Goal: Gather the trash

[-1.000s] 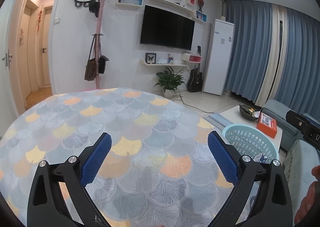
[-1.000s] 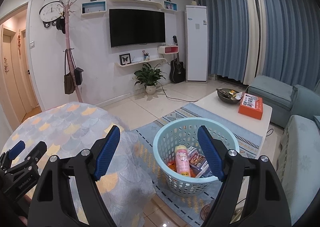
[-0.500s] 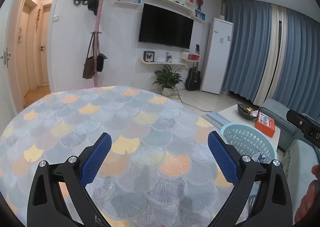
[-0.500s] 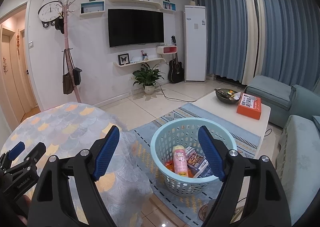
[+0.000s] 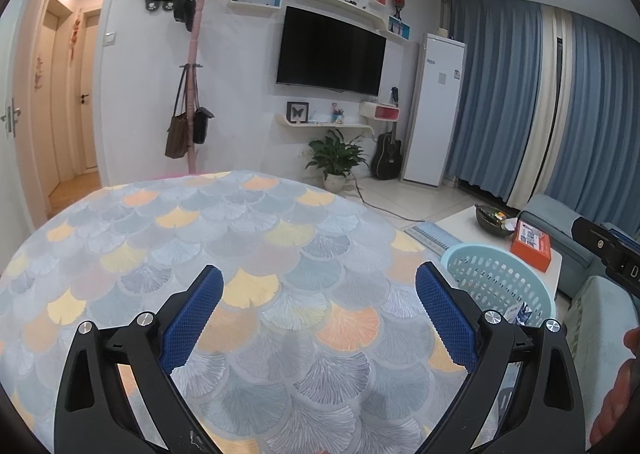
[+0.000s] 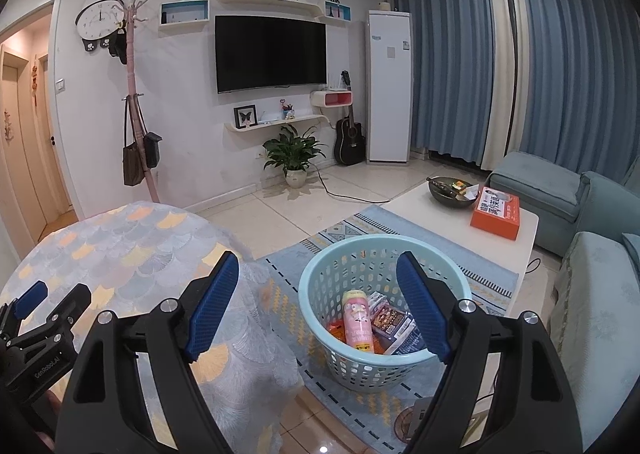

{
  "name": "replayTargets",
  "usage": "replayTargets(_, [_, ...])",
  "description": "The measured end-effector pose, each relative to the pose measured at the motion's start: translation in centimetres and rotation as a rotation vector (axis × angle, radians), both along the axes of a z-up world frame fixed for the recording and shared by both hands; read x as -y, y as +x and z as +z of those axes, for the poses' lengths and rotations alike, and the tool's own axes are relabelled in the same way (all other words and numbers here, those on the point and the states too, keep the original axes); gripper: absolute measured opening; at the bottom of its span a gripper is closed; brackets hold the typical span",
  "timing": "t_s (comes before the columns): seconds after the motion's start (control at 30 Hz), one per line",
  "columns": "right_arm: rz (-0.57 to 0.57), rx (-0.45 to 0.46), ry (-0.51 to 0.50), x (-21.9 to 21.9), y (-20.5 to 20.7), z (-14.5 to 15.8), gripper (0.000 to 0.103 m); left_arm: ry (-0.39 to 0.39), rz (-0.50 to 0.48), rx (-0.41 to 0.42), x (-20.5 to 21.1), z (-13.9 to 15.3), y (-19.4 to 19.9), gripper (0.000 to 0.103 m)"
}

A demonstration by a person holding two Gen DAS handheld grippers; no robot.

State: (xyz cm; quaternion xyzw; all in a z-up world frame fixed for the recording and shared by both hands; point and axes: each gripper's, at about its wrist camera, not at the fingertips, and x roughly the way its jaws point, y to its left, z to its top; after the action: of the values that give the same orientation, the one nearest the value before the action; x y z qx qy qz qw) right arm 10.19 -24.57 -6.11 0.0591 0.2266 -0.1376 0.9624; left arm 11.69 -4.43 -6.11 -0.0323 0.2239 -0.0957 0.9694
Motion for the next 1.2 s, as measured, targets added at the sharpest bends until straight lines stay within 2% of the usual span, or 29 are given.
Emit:
replayTargets(0.1, [-0.012, -0.005, -0.025, -0.34, 0.06, -0.09, 0.077, -0.002, 0.006, -0.006, -0.04, -0.02, 0.06, 0.094])
replayTargets(0.73, [-0.011, -0.025, -0.021, -0.36, 0.4, -0.47, 0.077, -0.011, 0.02, -0.007, -0.42, 0.18, 0.24, 0.095])
replayTargets(1.2, [0.004, -0.035, 0.001, -0.23, 0.49, -0.85, 0.077, 0.016, 0.011, 0.018, 0.16, 0.29, -0.21, 0.095])
